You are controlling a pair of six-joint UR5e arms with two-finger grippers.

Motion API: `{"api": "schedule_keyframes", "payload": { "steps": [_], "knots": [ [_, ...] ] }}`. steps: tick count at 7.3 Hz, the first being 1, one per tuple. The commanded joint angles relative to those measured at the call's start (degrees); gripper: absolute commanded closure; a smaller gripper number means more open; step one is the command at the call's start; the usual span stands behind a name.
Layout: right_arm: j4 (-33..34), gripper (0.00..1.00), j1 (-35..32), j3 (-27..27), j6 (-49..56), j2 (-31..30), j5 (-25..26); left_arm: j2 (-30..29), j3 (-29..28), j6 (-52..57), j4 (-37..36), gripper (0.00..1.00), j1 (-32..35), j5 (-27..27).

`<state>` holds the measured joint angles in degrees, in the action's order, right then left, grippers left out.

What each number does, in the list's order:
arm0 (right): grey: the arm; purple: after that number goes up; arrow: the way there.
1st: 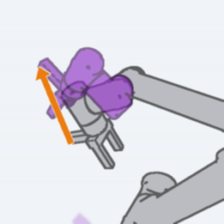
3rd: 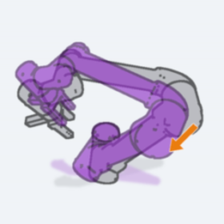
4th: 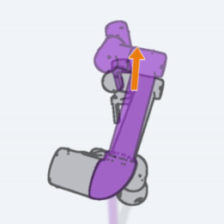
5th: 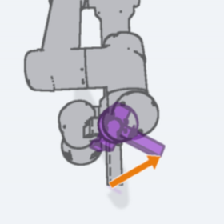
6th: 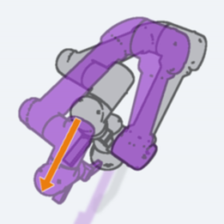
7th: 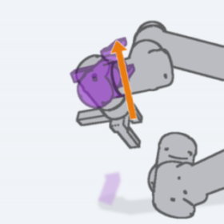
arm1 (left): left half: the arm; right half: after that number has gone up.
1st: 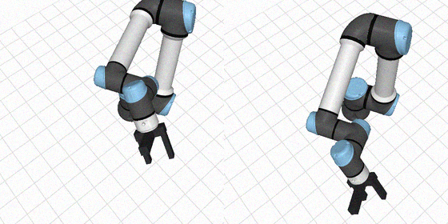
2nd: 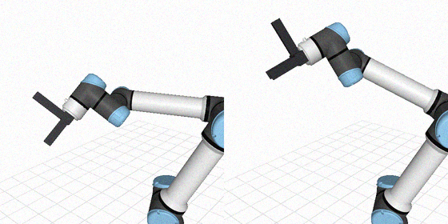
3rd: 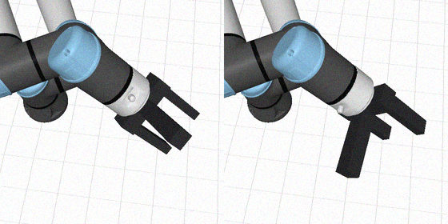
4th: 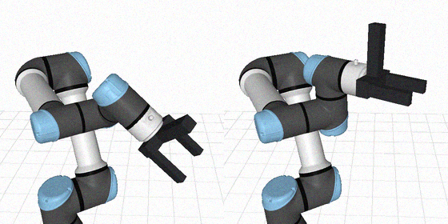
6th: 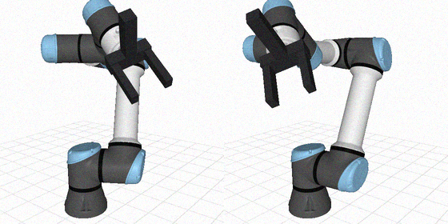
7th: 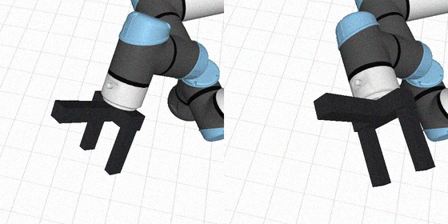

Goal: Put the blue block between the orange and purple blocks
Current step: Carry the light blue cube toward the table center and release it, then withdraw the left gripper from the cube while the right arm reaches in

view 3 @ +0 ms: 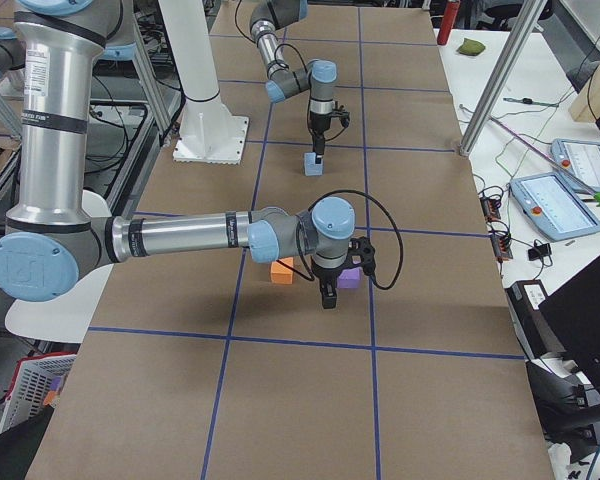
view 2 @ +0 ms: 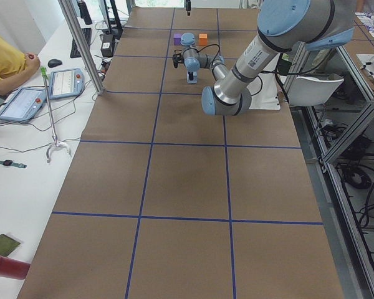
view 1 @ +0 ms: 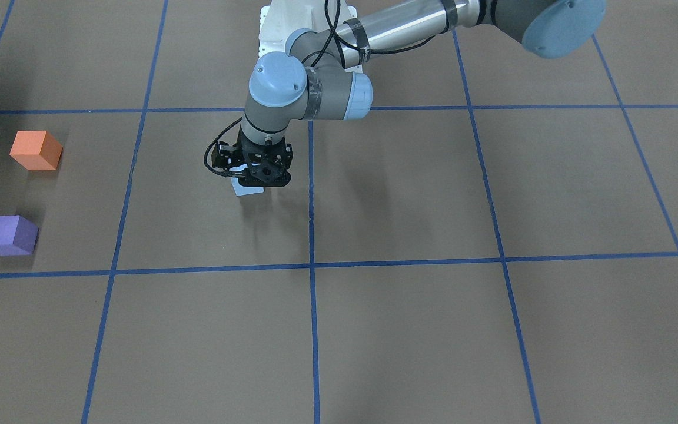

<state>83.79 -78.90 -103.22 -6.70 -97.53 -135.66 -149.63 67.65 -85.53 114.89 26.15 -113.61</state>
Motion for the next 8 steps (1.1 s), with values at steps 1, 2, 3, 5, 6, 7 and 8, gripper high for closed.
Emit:
{"api": "schedule_keyframes", "payload": {
  "steps": [1, 2, 3, 5, 6, 7, 8],
  "knots": [
    [-0.21, 0.00, 0.93, -0.23, 0.19, 1.02, 0.65, 9.28, 15.56, -0.07, -6.39, 0.00, 2.41, -0.64],
    [-0.21, 0.00, 1.64, -0.23, 0.11, 1.12, 0.66, 17.36, 26.98, 0.71, -10.35, 0.00, 3.63, -0.82],
    [-0.64, 0.00, 3.82, -2.06, -0.50, 1.21, 1.53, 22.40, 32.92, 1.24, -10.91, 0.00, 4.34, -0.91],
    [-4.67, 0.00, 4.72, -2.34, -0.69, 1.12, 5.06, 34.60, 42.16, 9.01, -10.83, 0.00, 7.06, -1.34],
    [-6.17, 0.00, 5.76, -2.69, -0.95, 1.55, 1.05, 41.11, 46.04, 13.59, -10.74, 0.00, 10.20, -3.18],
    [-7.57, 0.00, 8.47, -2.95, -3.04, 2.78, -1.25, 44.22, 47.04, 16.68, -10.66, 0.00, 13.63, -7.11],
    [-11.24, 0.00, 13.11, -4.08, -14.20, 4.01, -1.28, 44.68, 47.22, 16.89, -10.66, 0.00, 14.53, -8.19]
  ]
}}
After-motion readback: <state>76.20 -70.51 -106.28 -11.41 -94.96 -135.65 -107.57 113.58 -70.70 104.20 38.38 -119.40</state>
